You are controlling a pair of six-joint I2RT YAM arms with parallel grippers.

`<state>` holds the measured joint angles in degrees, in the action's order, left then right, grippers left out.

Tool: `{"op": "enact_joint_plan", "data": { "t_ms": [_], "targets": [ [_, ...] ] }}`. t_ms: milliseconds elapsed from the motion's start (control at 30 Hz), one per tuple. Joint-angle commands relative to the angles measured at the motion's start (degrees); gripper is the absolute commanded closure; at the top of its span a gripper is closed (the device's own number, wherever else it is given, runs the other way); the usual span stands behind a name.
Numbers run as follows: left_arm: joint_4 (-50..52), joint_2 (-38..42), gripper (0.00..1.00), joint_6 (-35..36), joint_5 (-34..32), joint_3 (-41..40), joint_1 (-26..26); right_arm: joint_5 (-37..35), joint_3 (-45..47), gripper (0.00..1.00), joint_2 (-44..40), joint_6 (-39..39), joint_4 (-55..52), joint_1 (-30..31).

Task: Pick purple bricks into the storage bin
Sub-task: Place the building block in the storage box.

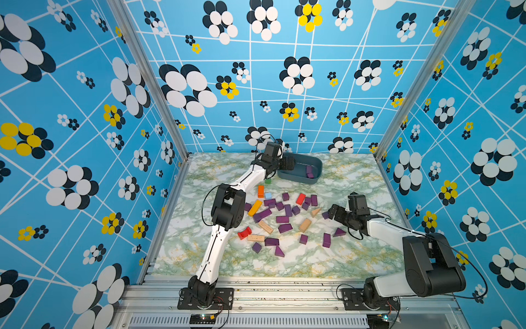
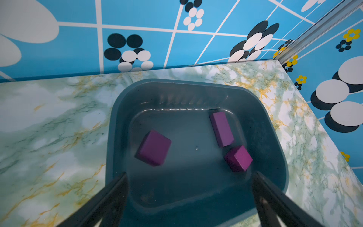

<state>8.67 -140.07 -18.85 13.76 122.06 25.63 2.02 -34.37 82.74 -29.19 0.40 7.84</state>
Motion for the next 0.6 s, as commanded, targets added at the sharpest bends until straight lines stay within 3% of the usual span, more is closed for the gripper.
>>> {"op": "enact_joint_plan", "data": {
  "t_ms": [0, 267, 567],
  "targets": [
    [-2.82, 4.52, 0.01, 0.58, -0.48, -3.42, 0.61, -0.08, 1.17, 0.01, -0.04, 0.13, 0.68, -0.34],
    [-10.73, 18.39, 0.01, 2.86, -2.98, -21.55, 1.26, 2.68, 1.42, 0.01, 1.59, -1.81, 2.85, -0.36],
    [-12.56, 31.18, 0.01, 6.53, -6.63, -38.37, 0.75, 7.48, -2.25, 0.02, 4.52, -1.61, 0.98, -0.36]
  ]
}}
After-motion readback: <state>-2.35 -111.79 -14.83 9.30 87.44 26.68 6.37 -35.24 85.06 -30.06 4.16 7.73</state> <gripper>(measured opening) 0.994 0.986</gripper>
